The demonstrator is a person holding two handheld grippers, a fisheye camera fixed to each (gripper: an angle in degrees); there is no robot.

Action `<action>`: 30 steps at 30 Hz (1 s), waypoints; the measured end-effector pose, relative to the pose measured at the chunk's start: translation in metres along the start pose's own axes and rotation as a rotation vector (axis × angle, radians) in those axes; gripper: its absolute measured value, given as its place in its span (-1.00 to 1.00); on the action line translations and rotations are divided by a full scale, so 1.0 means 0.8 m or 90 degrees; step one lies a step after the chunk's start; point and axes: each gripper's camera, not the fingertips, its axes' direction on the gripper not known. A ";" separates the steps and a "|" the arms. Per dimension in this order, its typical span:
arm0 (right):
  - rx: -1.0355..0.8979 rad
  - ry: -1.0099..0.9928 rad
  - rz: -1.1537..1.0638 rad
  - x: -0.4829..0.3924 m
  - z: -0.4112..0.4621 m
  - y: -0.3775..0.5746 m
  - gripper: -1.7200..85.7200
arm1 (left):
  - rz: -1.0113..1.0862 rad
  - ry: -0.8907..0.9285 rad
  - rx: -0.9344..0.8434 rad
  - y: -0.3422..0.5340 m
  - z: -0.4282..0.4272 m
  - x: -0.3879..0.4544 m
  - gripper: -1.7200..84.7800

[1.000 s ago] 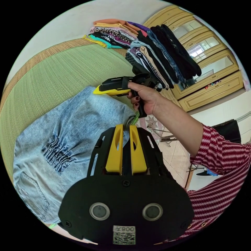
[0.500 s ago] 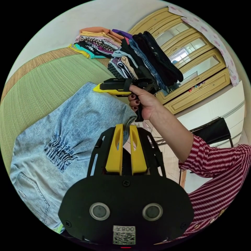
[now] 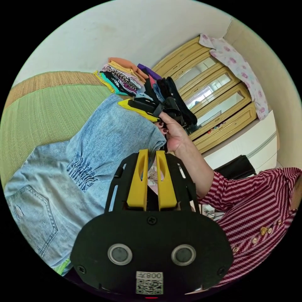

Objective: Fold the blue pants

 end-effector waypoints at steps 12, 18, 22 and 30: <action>0.002 0.014 -0.030 -0.146 0.133 -0.011 -0.90 | -0.084 0.036 0.124 0.107 -0.077 -0.183 -0.86; -0.014 0.018 -0.041 -0.210 0.220 -0.013 -0.90 | -0.140 0.032 0.191 0.170 -0.108 -0.275 -0.87; -0.053 0.030 -0.061 -0.259 0.299 -0.019 -0.90 | -0.179 0.019 0.234 0.209 -0.127 -0.330 -0.87; -0.147 0.058 -0.101 -0.347 0.461 -0.028 -0.90 | -0.261 -0.017 0.327 0.294 -0.160 -0.443 -0.88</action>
